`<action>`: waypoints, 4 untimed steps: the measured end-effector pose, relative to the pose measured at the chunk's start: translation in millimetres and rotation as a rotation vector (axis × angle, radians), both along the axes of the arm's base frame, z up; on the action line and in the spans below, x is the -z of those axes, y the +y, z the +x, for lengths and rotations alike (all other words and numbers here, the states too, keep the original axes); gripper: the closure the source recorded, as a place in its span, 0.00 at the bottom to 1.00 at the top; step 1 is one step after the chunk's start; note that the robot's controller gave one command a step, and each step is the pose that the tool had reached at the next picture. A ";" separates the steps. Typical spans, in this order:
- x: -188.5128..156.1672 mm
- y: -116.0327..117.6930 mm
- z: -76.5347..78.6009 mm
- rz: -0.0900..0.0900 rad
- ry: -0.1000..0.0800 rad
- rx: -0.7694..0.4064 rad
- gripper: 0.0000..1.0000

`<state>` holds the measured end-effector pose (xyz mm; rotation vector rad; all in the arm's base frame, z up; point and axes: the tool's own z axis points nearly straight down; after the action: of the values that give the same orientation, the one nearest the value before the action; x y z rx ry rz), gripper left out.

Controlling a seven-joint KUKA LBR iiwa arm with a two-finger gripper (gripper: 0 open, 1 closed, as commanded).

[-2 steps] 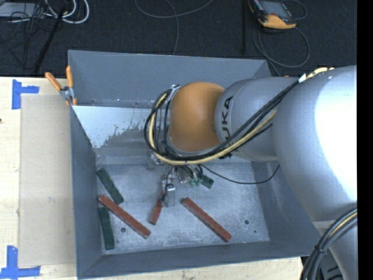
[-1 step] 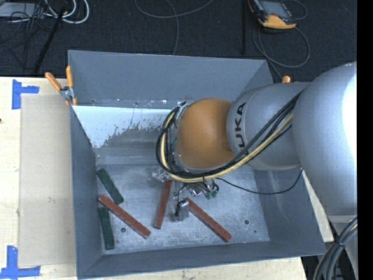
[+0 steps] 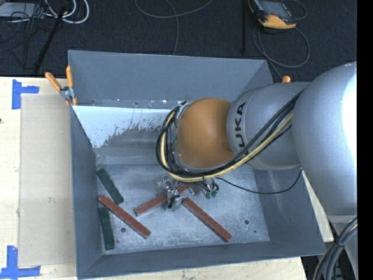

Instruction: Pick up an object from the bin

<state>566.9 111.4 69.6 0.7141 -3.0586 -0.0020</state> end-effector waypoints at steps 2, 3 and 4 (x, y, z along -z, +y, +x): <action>0.1 -0.5 -0.1 0.000 0.001 0.003 1.00; 0.2 -0.3 -0.1 0.000 0.001 0.003 0.00; -0.1 1.1 10.6 0.000 -0.003 -0.051 0.00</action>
Offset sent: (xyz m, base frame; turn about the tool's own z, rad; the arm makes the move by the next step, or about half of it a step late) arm 0.0000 0.0000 0.0000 0.0000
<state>577.6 112.4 69.8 0.7921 -3.0420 -0.0010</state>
